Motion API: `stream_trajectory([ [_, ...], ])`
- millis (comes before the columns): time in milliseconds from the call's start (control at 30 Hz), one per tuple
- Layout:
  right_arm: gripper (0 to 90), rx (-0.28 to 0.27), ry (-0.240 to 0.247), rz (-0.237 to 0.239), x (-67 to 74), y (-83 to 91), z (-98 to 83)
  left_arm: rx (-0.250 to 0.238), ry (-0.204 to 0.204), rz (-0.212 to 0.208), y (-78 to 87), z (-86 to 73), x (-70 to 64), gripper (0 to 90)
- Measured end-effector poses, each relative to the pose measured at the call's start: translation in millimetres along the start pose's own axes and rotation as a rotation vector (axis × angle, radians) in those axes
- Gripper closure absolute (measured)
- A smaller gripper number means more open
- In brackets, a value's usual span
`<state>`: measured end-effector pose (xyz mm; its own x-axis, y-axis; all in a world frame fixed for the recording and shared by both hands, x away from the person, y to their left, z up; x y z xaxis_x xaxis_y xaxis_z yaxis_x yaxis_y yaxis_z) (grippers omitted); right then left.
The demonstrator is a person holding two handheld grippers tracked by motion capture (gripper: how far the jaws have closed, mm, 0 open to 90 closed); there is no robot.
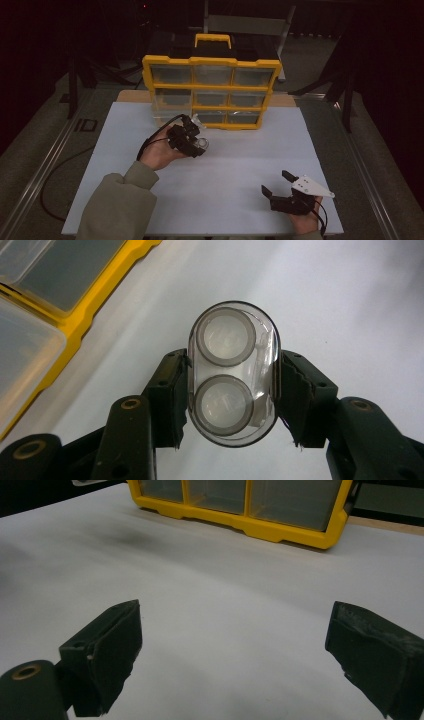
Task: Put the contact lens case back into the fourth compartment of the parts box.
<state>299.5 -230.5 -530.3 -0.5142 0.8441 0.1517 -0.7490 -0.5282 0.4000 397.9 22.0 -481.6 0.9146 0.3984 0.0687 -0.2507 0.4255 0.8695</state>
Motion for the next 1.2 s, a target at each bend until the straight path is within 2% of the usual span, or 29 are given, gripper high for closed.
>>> stream_trajectory([
  [400,7.8,0.005,0.002,0.000,0.1,-0.6,-0.7,-0.005,-0.029,-0.009,16.0,3.7,2.0,49.7],
  [733,7.8,0.006,0.002,0.001,0.2,-0.7,-0.9,0.008,-0.068,-0.023,26.3,6.1,2.9,49.7],
  [1000,7.8,0.006,0.001,0.002,0.5,-0.6,-0.8,0.000,-0.097,-0.033,38.5,7.6,7.2,49.7],
  [1200,7.8,0.005,0.004,0.002,0.4,-0.8,-0.9,-0.010,-0.095,-0.040,46.0,8.3,10.9,49.7],
])
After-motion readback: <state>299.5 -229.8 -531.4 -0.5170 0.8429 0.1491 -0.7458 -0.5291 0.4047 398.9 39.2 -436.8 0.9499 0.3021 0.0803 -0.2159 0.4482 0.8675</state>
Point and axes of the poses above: each handheld gripper's, and its own axes: y roughly backward along the jaws, z roughly out of its top, x roughly to its left, the point moved 10 cm from there along -y, roughly forward along the jaws, and after that the axes turned 7 degrees about -y, right-handed, at the moved point
